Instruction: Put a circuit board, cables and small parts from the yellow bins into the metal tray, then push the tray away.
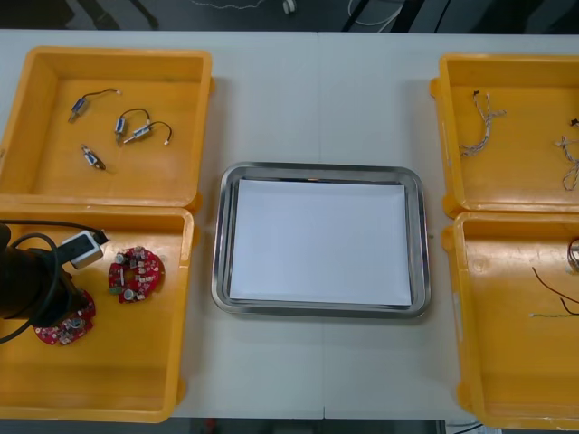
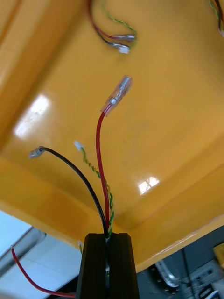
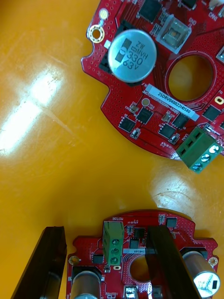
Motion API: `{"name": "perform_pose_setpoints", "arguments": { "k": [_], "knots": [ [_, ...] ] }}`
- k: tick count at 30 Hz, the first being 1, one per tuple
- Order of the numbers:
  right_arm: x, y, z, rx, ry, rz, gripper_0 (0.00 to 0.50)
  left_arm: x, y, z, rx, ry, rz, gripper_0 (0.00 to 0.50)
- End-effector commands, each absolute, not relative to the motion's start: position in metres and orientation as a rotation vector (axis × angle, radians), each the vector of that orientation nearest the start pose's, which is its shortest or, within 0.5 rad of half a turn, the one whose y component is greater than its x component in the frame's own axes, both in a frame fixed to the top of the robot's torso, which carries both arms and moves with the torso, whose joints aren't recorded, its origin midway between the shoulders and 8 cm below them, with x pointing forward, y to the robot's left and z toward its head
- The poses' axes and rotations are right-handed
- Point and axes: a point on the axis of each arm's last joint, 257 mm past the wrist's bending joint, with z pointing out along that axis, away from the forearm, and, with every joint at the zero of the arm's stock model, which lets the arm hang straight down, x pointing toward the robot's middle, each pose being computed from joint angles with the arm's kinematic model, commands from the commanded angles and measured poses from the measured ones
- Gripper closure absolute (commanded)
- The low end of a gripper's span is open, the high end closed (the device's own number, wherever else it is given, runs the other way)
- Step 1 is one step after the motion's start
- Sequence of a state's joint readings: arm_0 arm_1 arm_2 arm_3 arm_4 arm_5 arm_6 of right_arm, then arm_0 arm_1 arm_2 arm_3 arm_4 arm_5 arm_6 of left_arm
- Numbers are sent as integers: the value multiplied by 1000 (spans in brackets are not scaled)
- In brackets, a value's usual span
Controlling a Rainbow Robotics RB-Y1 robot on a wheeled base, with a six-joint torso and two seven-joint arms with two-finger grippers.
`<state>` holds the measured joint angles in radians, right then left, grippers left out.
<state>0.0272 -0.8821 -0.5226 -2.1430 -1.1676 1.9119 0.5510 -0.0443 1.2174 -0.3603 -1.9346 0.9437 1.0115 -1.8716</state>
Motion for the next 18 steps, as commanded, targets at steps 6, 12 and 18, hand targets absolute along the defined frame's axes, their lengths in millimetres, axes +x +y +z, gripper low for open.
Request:
{"name": "perform_pose_setpoints", "arguments": {
  "k": [6, 12, 18],
  "knots": [
    [325, -406, -107, 640, 2680, 246, 500, 395, 378, -293, 1178, 2422, 252, 500],
    [328, -400, -94, 382, 2725, 155, 500, 398, 373, -293, 1160, 2419, 239, 500],
    [337, -388, -89, 114, 2726, 22, 500, 400, 375, -289, 1154, 2419, 247, 500]
  ]
}}
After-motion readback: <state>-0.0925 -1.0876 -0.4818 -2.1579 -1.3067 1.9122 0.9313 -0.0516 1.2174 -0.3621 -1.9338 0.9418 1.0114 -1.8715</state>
